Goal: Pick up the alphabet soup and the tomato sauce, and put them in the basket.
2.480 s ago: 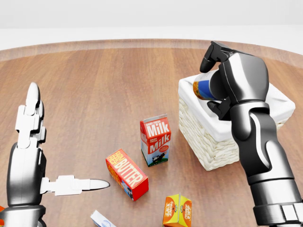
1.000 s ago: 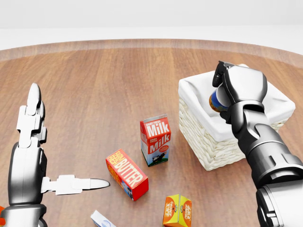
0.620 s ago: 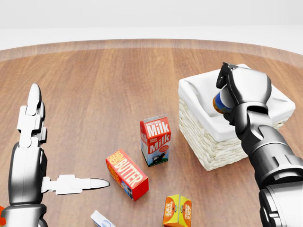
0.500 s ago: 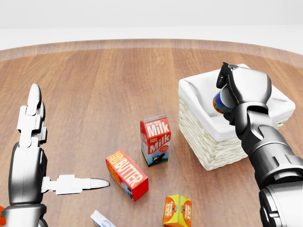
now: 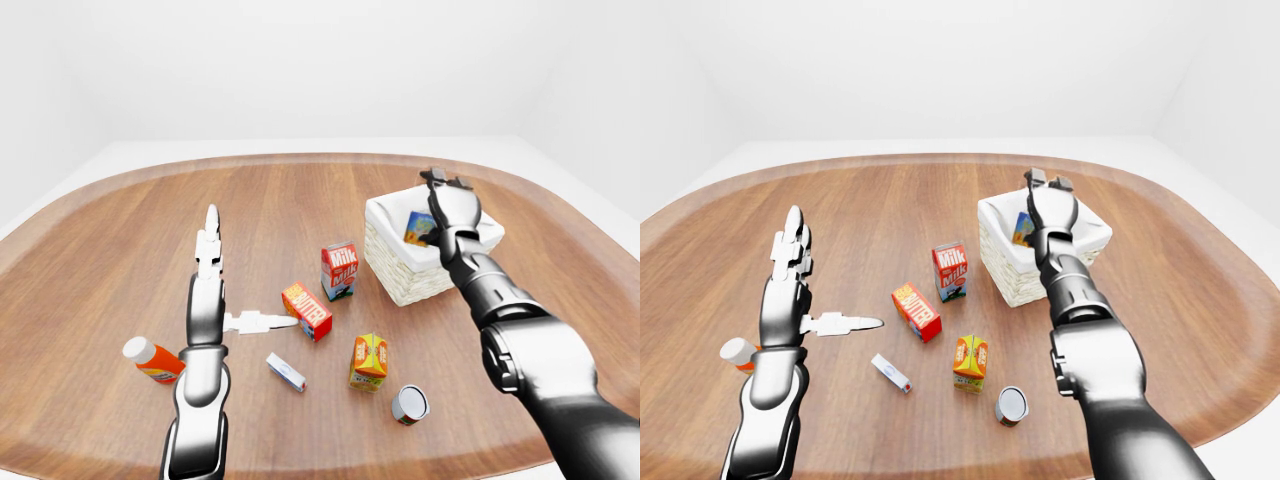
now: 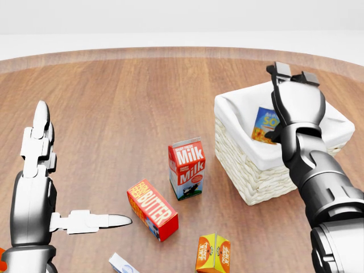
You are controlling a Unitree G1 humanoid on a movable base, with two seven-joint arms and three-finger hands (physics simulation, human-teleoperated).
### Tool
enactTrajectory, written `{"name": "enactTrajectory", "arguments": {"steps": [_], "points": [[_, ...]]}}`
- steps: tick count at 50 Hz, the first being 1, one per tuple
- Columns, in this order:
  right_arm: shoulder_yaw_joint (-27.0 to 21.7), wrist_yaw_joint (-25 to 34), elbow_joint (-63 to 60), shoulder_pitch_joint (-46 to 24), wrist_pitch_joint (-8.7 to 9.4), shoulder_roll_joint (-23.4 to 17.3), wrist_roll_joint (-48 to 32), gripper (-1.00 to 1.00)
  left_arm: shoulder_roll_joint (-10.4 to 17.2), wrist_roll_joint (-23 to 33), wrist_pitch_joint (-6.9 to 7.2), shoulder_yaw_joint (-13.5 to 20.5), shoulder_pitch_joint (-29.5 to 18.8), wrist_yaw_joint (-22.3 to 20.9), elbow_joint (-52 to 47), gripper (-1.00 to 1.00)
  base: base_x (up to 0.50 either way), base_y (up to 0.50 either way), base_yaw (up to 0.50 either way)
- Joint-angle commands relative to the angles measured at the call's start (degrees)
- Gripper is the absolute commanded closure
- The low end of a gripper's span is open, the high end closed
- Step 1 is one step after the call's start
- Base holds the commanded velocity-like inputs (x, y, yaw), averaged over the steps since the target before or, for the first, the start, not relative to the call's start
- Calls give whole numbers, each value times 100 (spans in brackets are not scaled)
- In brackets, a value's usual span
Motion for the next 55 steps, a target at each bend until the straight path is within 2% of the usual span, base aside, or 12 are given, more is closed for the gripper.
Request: {"name": "enactTrajectory", "arguments": {"steps": [1, 16, 31, 41, 48, 55], "points": [[-55, 0, -22, -52, 0, 4, 25, -100, 2, 5, 0, 15, -8, 23, 18, -100, 0, 0, 0], [-55, 0, -54, -131, 0, -15, 42, -100, 3, 5, 0, 15, -8, 22, 18, -100, 0, 0, 0], [-115, 34, -255, -473, 0, 22, 453, -100, 2, 4, 0, 15, -8, 21, 18, -100, 0, 0, 0], [-526, 542, -270, -413, 0, 97, 1760, -100, 4, 5, 0, 15, -8, 21, 19, -100, 0, 0, 0], [-446, 558, -274, -375, 0, 71, 2081, -100, 3, 4, 0, 15, -8, 22, 18, -100, 0, 0, 0], [-606, 777, -281, -310, 0, 143, 2690, -100, 3, 6, 0, 15, -8, 21, 18, -100, 0, 0, 0]]}}
